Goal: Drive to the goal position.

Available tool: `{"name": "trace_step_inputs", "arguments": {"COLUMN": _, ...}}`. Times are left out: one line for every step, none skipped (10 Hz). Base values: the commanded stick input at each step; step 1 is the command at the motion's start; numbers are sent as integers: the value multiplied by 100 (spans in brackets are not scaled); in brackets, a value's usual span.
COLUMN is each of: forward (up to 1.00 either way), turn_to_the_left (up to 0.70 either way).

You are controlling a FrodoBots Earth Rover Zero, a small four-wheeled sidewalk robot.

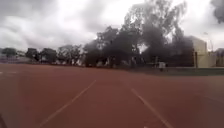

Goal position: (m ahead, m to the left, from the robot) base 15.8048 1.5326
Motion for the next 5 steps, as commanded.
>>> {"name": "trace_step_inputs", "arguments": {"forward": 70, "turn_to_the_left": 0}}
{"name": "trace_step_inputs", "arguments": {"forward": 70, "turn_to_the_left": 0}}
{"name": "trace_step_inputs", "arguments": {"forward": 70, "turn_to_the_left": 0}}
{"name": "trace_step_inputs", "arguments": {"forward": 70, "turn_to_the_left": 0}}
{"name": "trace_step_inputs", "arguments": {"forward": 70, "turn_to_the_left": 0}}
